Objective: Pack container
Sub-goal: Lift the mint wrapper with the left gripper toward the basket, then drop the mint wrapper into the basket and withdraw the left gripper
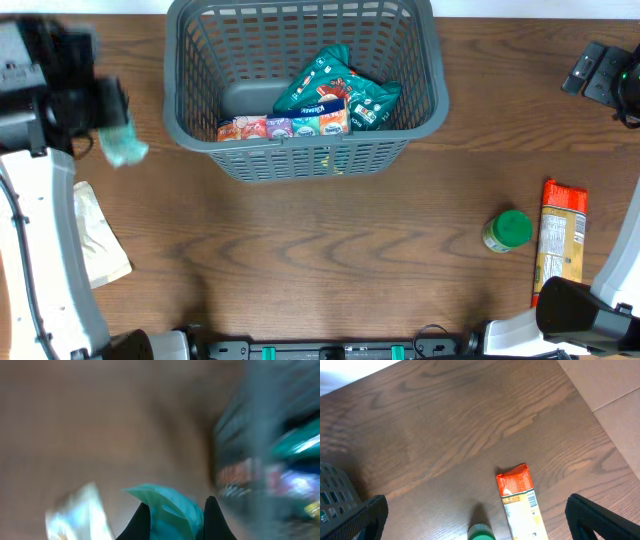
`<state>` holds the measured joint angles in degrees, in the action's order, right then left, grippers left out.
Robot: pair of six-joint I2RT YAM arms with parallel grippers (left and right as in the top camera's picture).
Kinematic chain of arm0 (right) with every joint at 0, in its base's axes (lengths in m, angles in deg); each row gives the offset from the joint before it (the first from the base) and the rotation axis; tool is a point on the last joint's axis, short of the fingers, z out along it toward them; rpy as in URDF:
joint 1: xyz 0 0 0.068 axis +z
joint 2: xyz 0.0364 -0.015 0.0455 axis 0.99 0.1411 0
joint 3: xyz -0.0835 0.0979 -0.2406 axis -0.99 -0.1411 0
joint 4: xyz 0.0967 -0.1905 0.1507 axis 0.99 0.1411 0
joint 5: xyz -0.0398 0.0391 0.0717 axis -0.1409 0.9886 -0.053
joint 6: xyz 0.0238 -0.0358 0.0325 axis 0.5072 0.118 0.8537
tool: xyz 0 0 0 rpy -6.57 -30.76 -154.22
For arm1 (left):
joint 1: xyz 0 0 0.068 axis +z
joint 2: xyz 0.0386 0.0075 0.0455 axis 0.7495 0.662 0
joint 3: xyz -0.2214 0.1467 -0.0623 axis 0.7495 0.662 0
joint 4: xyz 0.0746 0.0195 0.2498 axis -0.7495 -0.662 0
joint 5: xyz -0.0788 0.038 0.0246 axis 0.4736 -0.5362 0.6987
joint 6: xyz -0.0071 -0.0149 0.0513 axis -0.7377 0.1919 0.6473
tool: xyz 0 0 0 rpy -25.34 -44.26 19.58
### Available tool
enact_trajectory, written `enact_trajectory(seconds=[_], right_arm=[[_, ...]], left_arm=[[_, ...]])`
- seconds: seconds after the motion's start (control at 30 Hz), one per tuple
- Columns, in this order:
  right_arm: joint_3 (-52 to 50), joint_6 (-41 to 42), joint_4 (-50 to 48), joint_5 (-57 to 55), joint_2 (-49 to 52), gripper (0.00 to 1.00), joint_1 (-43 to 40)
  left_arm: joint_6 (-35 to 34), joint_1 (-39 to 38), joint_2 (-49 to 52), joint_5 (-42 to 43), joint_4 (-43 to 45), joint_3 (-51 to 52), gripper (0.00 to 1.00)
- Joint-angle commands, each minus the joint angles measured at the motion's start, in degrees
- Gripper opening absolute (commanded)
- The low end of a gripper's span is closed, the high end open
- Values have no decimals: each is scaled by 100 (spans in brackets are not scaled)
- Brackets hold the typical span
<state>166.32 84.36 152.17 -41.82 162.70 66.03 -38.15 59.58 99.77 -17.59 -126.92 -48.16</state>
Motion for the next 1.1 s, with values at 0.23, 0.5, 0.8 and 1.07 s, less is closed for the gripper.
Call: enact_trajectory(seconds=[0.23, 0.5, 0.8, 1.07], right_arm=[[-9, -87, 15, -33, -79, 99, -35], [-9, -109, 31, -37, -79, 99, -35], [-9, -153, 162, -37, -79, 99, -35], [-9, -155, 214, -37, -79, 99, -35]], left_arm=[[1862, -2122, 291, 140, 1453, -732, 6], [3261, -2612, 1792, 138, 1537, -730, 6], [3268, -2612, 3161, 138, 1478, -730, 6], [3265, -2634, 3241, 136, 1222, -732, 66]])
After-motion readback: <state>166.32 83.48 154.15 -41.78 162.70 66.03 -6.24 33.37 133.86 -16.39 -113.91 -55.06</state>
